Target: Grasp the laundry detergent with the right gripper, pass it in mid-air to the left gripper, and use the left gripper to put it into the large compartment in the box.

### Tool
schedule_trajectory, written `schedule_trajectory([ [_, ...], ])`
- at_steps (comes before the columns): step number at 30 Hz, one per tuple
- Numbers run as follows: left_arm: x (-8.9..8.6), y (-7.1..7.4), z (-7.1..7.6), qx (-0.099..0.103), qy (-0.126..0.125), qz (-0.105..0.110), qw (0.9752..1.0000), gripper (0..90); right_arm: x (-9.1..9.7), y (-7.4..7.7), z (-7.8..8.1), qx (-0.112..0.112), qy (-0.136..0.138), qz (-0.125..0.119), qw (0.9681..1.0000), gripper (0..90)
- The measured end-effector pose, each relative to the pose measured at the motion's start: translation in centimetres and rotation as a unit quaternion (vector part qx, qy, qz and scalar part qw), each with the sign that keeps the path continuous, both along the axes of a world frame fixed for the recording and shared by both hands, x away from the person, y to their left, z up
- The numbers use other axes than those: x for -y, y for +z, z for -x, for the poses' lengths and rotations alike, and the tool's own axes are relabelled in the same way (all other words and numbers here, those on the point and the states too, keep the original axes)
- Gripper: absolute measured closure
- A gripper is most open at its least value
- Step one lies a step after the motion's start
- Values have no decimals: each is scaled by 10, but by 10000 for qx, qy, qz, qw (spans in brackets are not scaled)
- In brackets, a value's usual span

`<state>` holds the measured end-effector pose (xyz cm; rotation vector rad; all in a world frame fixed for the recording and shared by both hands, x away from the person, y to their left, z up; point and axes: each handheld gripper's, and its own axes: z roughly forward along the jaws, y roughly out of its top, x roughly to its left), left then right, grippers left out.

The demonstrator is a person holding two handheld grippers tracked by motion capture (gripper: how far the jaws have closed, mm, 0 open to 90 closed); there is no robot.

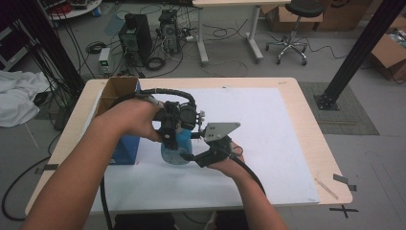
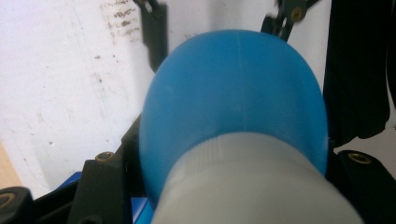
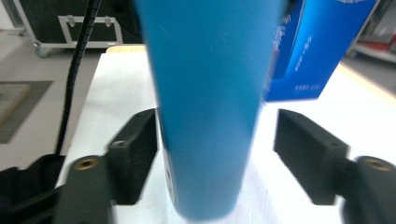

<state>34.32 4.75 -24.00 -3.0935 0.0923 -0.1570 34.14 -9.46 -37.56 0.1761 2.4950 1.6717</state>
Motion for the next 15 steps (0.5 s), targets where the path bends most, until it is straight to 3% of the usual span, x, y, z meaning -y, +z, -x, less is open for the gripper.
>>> schedule_trajectory([
  [1, -1, 0, 0, 14, 9, 17, 10000, 396, 3, 1, -3, -147, 25, 91, 9998, 231],
  [5, -3, 4, -2, 40, 48, -8, 10000, 395, 12, 7, -8, -398, 41, 205, 9990, 198],
  [10, -6, 7, -6, 61, 93, 28, 9999, 394, 24, 20, -9, -440, 75, 503, 9977, 195],
  [15, -7, 11, -8, 91, 118, -1, 9999, 394, 32, 32, -12, -580, 33, 1066, 9926, 184],
])
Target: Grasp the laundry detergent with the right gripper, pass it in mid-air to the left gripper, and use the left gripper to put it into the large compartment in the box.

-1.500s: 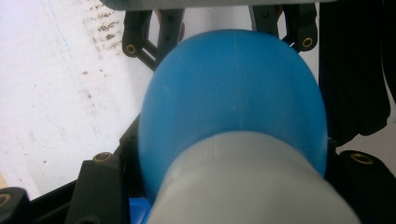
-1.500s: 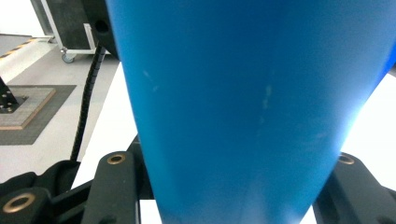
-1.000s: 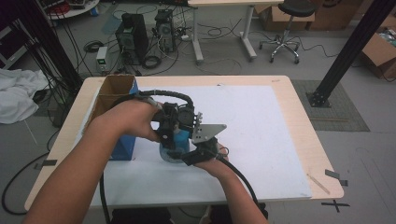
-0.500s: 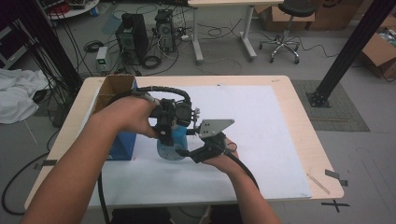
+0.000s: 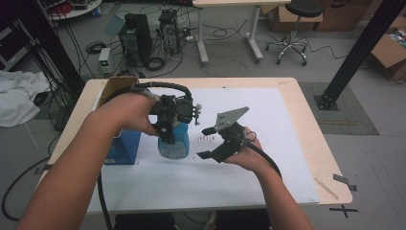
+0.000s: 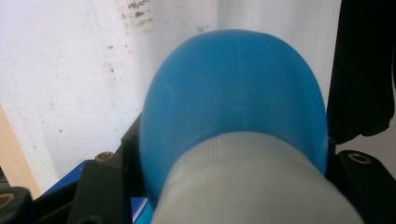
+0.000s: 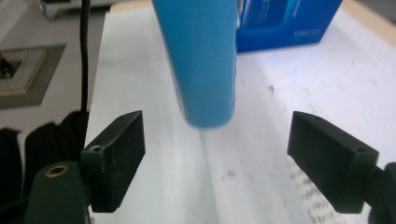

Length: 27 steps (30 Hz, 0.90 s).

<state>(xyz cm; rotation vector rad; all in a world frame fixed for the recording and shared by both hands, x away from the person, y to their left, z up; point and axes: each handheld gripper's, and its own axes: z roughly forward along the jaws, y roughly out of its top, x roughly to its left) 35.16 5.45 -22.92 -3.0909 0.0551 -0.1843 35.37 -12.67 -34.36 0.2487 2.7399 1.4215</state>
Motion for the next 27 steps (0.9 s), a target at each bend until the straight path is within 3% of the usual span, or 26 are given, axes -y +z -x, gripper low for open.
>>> schedule_trajectory([
  [4, -1, 3, -1, 36, 18, 5, 10000, 394, 7, 6, -3, -116, 12, 323, 9994, 171],
  [6, -2, 5, -2, 45, 48, 3, 10000, 394, 10, 10, -2, 18, -74, 583, 9983, 162],
  [10, -3, 11, -4, 56, 80, -80, 9999, 394, 13, 16, -1, 102, -24, 1012, 9948, 156],
  [12, -3, 14, -5, 74, 119, -99, 9999, 394, 14, 18, -2, -38, 139, 1237, 9922, 151],
  [17, -5, 27, -7, 45, 314, -146, 9994, 394, 16, 22, -5, -260, 392, 1856, 9815, 143],
  [22, -8, 44, -11, 27, 572, -151, 9982, 394, 18, 27, -10, -454, 414, 2537, 9653, 148],
  [27, -16, 67, -17, 53, 896, -113, 9959, 393, 22, 33, -15, -583, 533, 3121, 9467, 149],
])
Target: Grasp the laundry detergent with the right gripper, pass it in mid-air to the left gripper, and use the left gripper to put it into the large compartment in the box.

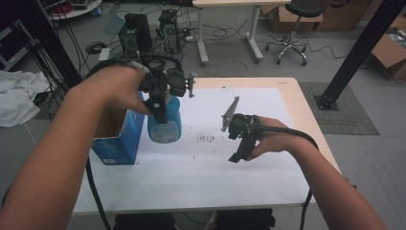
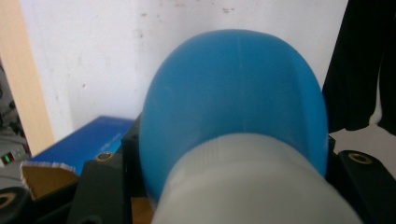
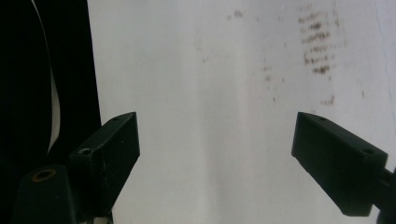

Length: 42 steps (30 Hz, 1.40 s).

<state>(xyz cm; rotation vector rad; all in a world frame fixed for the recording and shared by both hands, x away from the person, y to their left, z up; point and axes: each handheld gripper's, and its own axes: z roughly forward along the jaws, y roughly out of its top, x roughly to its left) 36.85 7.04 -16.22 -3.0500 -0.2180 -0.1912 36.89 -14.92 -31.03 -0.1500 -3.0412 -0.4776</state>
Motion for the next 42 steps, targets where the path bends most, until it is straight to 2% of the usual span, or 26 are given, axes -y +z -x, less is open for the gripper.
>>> schedule_trajectory([
  [5, -15, 25, -5, -29, 364, 52, 9993, 393, 6, 11, -6, -109, 112, 382, 9991, 156],
  [8, -29, 41, -10, -65, 773, 156, 9969, 393, 6, 19, -6, -153, 257, 463, 9985, 156],
  [11, -44, 54, -14, -37, 1159, 223, 9930, 392, 7, 23, -7, -185, 340, 496, 9980, 156],
  [15, -62, 69, -20, -1, 1755, 237, 9842, 392, 9, 24, -9, -342, 455, 562, 9968, 156],
  [19, -77, 79, -26, -84, 2386, 236, 9708, 393, 12, 22, -11, -450, 532, 663, 9954, 156],
  [22, -87, 88, -30, -46, 2857, 323, 9578, 393, 13, 20, -12, -453, 523, 708, 9951, 156],
  [23, -90, 91, -31, -21, 3008, 360, 9530, 393, 14, 20, -12, -471, 534, 719, 9949, 156],
  [24, -93, 94, -32, -3, 3180, 405, 9472, 393, 14, 19, -13, -490, 547, 734, 9946, 156],
  [25, -97, 98, -33, 27, 3375, 464, 9402, 393, 14, 19, -13, -497, 538, 753, 9945, 156],
  [26, -99, 101, -33, 50, 3510, 520, 9349, 393, 15, 19, -13, -502, 562, 774, 9942, 156],
  [27, -103, 104, -35, 75, 3713, 610, 9265, 394, 15, 20, -14, -502, 571, 784, 9940, 156],
  [28, -105, 106, -35, 84, 3798, 637, 9228, 393, 15, 20, -14, -497, 572, 800, 9939, 156],
  [29, -107, 108, -36, 101, 3915, 678, 9176, 393, 15, 21, -15, -484, 577, 799, 9940, 156],
  [31, -113, 110, -38, 62, 4208, 734, 9042, 393, 15, 22, -15, -444, 578, 804, 9941, 156],
  [33, -117, 110, -39, 14, 4435, 728, 8933, 393, 16, 23, -16, -454, 601, 830, 9937, 156],
  [34, -120, 111, -40, 11, 4569, 728, 8865, 393, 16, 23, -15, -461, 629, 847, 9934, 156],
  [36, -123, 110, -41, 26, 4742, 713, 8775, 393, 17, 23, -16, -476, 650, 871, 9929, 156],
  [37, -125, 110, -41, 36, 4869, 706, 8706, 393, 18, 23, -16, -463, 652, 884, 9929, 156],
  [38, -127, 110, -42, 29, 5036, 677, 8613, 393, 18, 23, -16, -482, 636, 898, 9928, 156],
  [39, -129, 110, -42, 41, 5118, 666, 8565, 393, 19, 23, -16, -487, 640, 899, 9927, 156],
  [41, -133, 110, -43, 55, 5328, 660, 8436, 393, 19, 23, -16, -516, 641, 902, 9925, 156],
  [42, -136, 110, -43, 79, 5417, 651, 8380, 393, 19, 22, -16, -513, 652, 898, 9925, 156],
])
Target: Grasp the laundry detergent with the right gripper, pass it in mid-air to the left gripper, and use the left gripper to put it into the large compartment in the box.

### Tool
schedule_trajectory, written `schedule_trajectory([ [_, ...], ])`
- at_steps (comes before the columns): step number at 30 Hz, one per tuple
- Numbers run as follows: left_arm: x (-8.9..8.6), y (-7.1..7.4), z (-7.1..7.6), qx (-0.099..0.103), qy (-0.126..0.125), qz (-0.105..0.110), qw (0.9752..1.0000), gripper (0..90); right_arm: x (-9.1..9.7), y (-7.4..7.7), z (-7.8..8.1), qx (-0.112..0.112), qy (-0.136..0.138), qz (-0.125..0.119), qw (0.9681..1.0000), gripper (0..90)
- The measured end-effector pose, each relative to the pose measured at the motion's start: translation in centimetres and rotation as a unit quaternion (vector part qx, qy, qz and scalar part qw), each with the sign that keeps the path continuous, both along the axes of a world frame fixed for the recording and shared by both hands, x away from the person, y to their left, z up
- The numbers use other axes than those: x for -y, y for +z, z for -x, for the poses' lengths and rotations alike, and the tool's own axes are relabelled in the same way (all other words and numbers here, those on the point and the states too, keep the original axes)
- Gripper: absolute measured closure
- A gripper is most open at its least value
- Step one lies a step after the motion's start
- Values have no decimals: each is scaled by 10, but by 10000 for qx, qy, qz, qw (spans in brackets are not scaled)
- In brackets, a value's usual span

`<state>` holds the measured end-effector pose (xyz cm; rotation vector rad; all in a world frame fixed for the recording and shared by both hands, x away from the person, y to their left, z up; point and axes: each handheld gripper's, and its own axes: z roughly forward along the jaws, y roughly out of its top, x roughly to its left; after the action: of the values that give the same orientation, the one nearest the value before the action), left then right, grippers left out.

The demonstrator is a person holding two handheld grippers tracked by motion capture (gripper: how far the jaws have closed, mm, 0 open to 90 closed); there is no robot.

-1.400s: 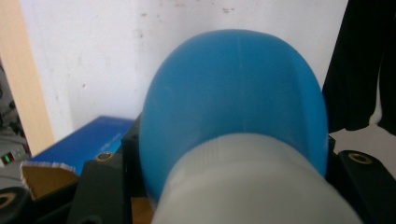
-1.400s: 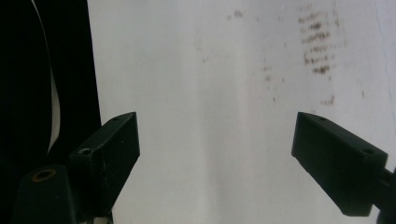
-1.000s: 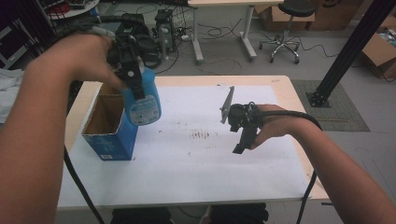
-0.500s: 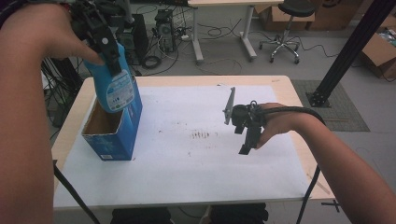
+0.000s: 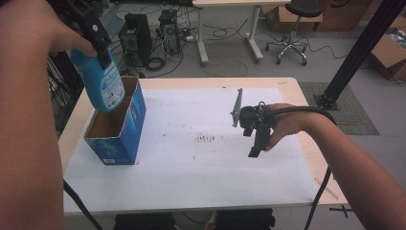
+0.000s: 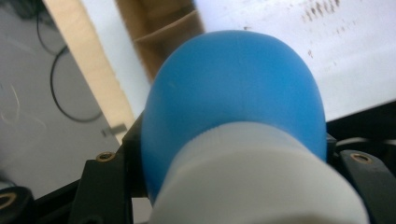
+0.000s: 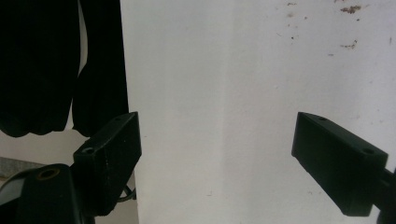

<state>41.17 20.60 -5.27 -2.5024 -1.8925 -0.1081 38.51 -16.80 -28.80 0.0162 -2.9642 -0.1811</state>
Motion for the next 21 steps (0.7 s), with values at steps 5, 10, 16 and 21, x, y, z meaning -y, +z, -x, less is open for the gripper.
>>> schedule_trajectory([
  [5, -9, -2, -1, 38, 368, 108, 9993, 394, 0, -1, 0, -47, 24, 39, 10000, 156],
  [10, -16, -8, -4, 53, 669, 197, 9976, 394, 1, -2, 0, -69, 23, 59, 10000, 156],
  [16, -21, -22, -9, 27, 887, 46, 9960, 394, 1, -3, 0, -94, 42, 119, 9999, 156],
  [21, -27, -42, -12, 23, 1027, -6, 9947, 394, 0, -5, 1, -94, 48, 137, 9999, 156],
])
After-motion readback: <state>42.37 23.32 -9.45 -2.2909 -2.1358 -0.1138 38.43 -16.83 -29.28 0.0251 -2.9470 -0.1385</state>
